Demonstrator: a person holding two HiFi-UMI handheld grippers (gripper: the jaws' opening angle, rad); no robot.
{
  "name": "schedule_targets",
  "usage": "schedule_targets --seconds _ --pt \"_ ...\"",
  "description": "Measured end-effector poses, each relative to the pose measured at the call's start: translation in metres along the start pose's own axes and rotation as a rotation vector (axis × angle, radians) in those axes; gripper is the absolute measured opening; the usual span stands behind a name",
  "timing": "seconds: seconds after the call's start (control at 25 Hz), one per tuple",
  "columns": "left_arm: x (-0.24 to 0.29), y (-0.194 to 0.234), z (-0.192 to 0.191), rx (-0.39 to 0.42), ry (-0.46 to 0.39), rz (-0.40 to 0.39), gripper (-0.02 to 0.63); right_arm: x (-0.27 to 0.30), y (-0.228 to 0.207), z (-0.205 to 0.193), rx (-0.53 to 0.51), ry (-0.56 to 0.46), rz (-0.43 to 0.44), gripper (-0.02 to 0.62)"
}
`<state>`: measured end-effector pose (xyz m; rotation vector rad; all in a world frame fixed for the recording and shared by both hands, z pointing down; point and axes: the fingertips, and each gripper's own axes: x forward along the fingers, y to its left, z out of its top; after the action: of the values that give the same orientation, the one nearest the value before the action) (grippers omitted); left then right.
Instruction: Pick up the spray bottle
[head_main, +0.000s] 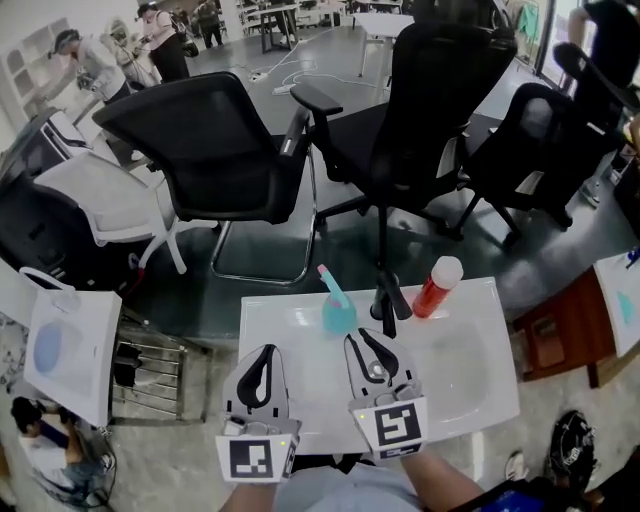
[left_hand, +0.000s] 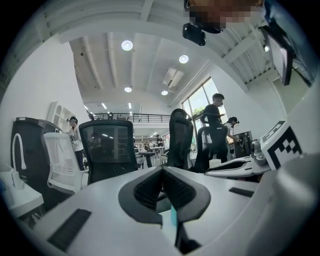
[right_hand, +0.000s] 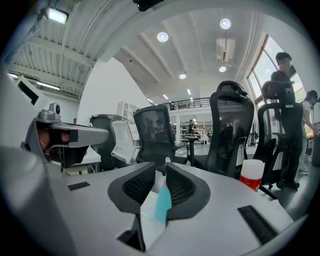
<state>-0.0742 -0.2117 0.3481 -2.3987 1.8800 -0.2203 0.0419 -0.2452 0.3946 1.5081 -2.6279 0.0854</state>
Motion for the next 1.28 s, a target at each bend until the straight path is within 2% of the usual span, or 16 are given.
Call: schedule_targets --seconds 0.2,0.4,0.8,1.28 --pt "0.019 0.01 -0.022 -0.027 0.055 -0.008 0.017 0.026 -0.002 -0.021 -0.001 0.057 0.002 0.211" --pt "0.043 0.025 -0.039 -0.044 0.095 -0.005 0.015 0.056 -0.01 -0.033 0.007 0.081 -0.003 0.254" --pt "0.074 0.058 -0.073 -0.074 0.166 0.01 0.017 0.11 -0.018 -0.048 -0.016 0.113 -0.034 0.261" --pt "0.09 0.075 -0.091 -0.094 0.194 0.006 0.015 0.138 -0.021 -0.066 -0.016 0.154 -0.037 0.245"
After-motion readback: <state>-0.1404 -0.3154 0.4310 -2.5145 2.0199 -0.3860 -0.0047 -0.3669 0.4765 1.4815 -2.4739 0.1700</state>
